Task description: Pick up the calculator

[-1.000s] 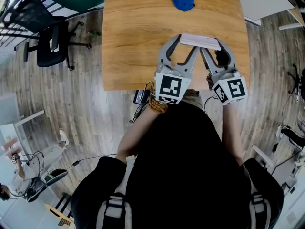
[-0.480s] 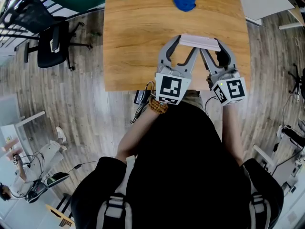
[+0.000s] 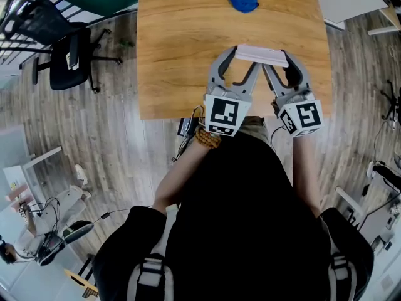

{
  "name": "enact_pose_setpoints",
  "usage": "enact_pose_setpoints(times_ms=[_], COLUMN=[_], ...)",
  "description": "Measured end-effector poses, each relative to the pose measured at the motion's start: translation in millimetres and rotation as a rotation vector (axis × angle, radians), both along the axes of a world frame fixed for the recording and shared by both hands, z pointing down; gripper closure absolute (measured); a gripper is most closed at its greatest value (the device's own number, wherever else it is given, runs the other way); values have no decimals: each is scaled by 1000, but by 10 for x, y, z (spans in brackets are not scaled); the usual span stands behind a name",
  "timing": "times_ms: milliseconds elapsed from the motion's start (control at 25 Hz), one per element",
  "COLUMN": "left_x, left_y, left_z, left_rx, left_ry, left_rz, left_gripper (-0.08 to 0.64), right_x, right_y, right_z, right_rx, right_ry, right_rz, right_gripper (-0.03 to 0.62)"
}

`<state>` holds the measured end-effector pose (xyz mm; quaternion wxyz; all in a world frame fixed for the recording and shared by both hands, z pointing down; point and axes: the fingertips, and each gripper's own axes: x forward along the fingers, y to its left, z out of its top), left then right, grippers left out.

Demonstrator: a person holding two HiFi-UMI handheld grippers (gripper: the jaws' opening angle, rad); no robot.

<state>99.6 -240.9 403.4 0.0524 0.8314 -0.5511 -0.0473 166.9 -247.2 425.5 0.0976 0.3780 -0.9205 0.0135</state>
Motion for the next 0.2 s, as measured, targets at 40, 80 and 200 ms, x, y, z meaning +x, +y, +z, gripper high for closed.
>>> enact_pose_setpoints(times_ms=[40,80,200], left_x=[-3,-4,-1], left_y=[-2,-4,-16], left_z=[8,14,29], left_rx=[-2,-3,-7], left_ry=[-1,-2,-4], left_rz=[1,3,11], left_gripper=[330,330,330], right_x=[-3,-4,-2], right_y=[-1,-2,-9], right_z=[7,13,25], right_rx=[-1,-2,-5], right_ry=[2,4,11], right_rz=[2,3,8], right_gripper=[376,376,376])
